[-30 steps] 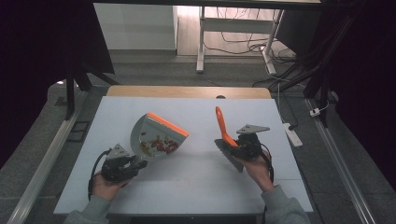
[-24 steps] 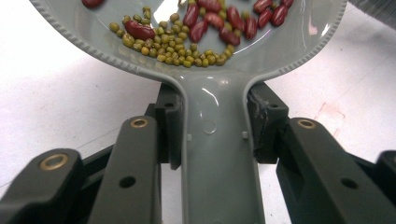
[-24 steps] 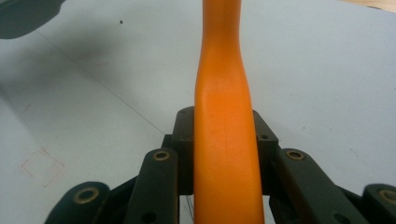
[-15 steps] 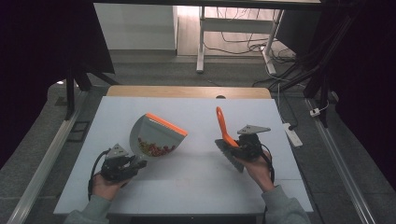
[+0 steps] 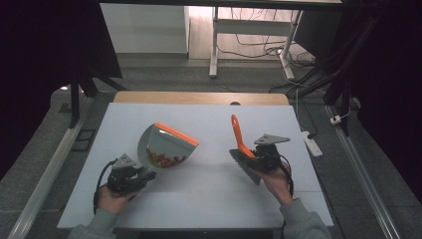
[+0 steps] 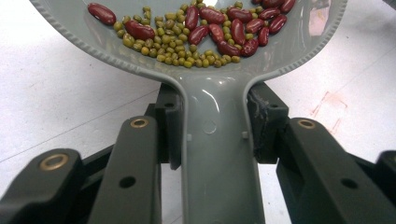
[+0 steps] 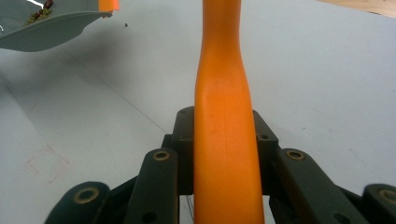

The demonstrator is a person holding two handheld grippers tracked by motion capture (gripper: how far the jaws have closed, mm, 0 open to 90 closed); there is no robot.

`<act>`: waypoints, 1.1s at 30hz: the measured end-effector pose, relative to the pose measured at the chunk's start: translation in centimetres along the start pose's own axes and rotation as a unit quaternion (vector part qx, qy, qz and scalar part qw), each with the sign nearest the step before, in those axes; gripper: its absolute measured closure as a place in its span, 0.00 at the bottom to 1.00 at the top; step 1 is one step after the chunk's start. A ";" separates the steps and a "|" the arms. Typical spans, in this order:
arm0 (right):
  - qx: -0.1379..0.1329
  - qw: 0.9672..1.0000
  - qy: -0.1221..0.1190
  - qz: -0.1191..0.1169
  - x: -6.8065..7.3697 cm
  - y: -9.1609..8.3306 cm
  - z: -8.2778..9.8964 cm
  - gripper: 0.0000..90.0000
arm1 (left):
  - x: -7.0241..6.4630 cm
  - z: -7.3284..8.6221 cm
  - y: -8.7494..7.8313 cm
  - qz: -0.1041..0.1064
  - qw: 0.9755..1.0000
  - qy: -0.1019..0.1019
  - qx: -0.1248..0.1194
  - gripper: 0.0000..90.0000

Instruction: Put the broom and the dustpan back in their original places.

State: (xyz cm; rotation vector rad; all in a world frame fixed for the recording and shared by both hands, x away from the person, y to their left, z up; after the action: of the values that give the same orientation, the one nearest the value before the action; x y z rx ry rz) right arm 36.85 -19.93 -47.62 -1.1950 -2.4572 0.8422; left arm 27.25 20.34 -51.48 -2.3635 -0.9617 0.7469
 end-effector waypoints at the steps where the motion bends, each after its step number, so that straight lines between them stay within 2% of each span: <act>1: -0.001 1.000 0.000 0.000 0.0 -0.1 0.0 0.79 | 0.0 0.0 -0.1 -0.001 1.000 -0.001 -0.001 0.68; 10: -0.016 1.000 -0.002 -0.007 -0.4 -1.0 0.5 0.79 | 0.0 0.3 -0.7 -0.005 1.000 -0.017 -0.004 0.68; 17: -0.028 0.999 0.007 -0.016 -0.9 -1.9 1.2 0.79 | 0.3 0.8 -1.4 -0.015 0.999 -0.040 -0.011 0.68; 24: -0.021 0.999 0.033 -0.025 -1.8 -2.4 2.2 0.79 | 1.0 1.6 -2.3 -0.040 0.996 -0.075 -0.015 0.68; 33: -0.018 0.998 0.054 -0.039 -2.4 -2.9 2.9 0.79 | 1.5 2.4 -3.0 -0.056 0.992 -0.108 -0.023 0.68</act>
State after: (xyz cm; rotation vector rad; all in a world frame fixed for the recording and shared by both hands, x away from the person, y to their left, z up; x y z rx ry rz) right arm 35.11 -24.31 -48.16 -1.1189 -2.4239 0.6954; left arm 25.18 23.91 -51.90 -2.2793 -1.2017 0.9591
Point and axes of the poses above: each handheld gripper's, and its own axes: y roughly forward along the jaws, z roughly out of its underside, x roughly to its left, the point moved 2 cm from there along y, roughly forward along the jaws, and after that the axes turned 9 degrees about z, right-handed, at the moved point
